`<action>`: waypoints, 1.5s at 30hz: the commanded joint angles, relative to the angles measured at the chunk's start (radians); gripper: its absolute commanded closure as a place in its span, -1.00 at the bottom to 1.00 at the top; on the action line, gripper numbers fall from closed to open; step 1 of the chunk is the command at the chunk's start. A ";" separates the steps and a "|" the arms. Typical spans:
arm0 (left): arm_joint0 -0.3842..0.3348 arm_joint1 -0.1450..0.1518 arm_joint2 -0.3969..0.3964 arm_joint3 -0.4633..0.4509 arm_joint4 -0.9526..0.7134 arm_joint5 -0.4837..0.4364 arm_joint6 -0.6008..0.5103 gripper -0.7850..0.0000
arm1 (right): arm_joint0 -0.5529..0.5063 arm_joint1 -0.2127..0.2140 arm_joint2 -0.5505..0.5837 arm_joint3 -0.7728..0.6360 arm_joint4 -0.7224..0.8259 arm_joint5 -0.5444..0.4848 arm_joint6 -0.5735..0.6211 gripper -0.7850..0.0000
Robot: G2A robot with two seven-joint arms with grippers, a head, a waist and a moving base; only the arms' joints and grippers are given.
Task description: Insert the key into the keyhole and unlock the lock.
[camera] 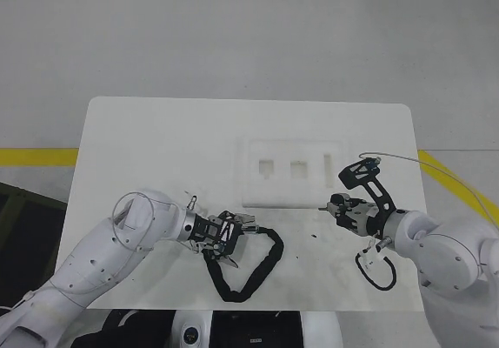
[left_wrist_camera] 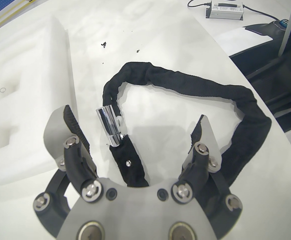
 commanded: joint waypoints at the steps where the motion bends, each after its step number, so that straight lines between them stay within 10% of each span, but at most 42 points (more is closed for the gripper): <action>1: -0.003 0.003 0.000 -0.009 -0.031 0.000 -0.047 -1.00 | 0.000 0.000 0.000 0.000 0.000 0.000 0.000 1.00; 21: -0.063 0.049 0.082 -0.048 -0.370 0.000 -0.382 -1.00 | 0.000 0.000 0.000 0.000 0.000 0.000 0.000 1.00; 45: -0.120 0.026 0.144 -0.005 -0.401 0.005 -0.469 -0.17 | 0.000 0.000 0.000 0.000 0.000 0.000 0.000 1.00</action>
